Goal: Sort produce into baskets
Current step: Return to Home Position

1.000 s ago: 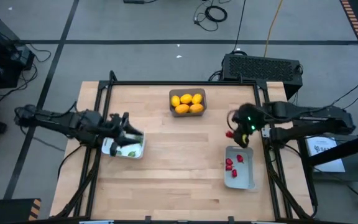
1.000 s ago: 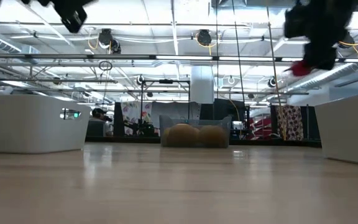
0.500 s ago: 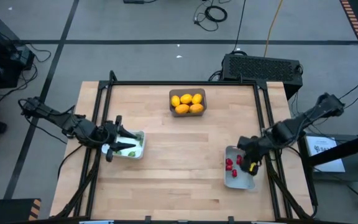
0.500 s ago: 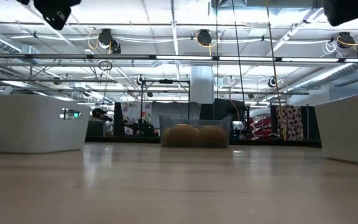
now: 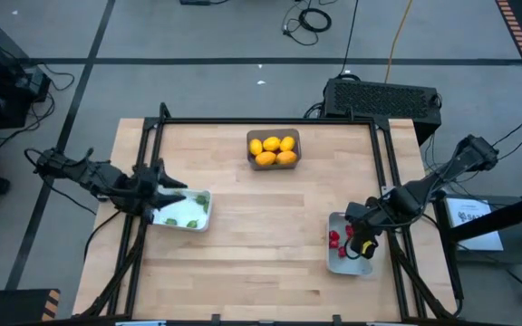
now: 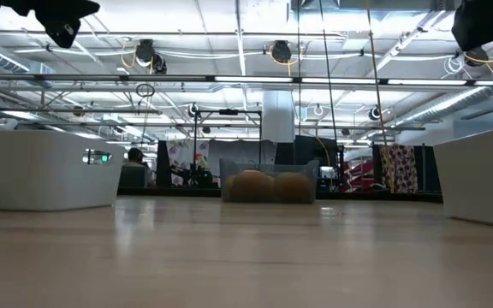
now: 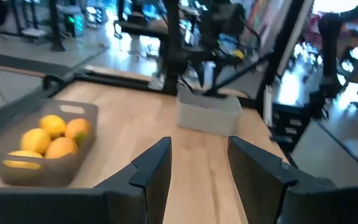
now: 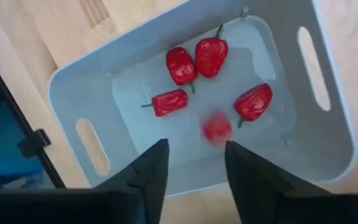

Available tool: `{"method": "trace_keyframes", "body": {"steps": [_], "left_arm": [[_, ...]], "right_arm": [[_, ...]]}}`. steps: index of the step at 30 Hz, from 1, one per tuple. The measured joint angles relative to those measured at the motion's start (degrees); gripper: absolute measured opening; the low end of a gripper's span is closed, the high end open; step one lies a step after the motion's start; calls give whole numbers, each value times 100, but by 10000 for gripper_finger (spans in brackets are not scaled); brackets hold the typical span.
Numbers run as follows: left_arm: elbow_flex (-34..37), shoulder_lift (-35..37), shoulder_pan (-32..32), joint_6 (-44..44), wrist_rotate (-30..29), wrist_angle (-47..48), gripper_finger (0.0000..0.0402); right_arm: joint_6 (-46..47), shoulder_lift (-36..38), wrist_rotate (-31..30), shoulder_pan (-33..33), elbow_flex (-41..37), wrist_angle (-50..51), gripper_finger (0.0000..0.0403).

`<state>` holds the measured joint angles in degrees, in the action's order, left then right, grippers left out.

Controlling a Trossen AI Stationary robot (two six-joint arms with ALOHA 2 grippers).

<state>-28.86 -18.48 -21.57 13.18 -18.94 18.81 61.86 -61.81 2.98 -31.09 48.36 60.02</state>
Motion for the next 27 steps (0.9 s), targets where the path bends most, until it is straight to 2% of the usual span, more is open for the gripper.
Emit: {"method": "trace_keyframes", "body": {"steps": [4,8,14,18,24,27], "left_arm": [[112,392,256,1,-84,157,164],[114,498,540,-3,-8,243,164],[114,496,887,-17,37,763,164],[114,545,1047,-186,39,717,164],[150,803,1122,-313,111,475,164],[545,926,1122,-307,389,-168,164]], "right_arm": [[-290,197,-170,43,0,139,178],[-688,641,-819,323,0,151,197],[-1702,1521,-1791,898,-7,-191,203],[-2656,2257,-2011,1218,-352,-1210,203],[-3716,3435,-1955,1595,-1474,-3060,203],[-3922,3932,-1917,1695,-2132,-3649,203]]}}
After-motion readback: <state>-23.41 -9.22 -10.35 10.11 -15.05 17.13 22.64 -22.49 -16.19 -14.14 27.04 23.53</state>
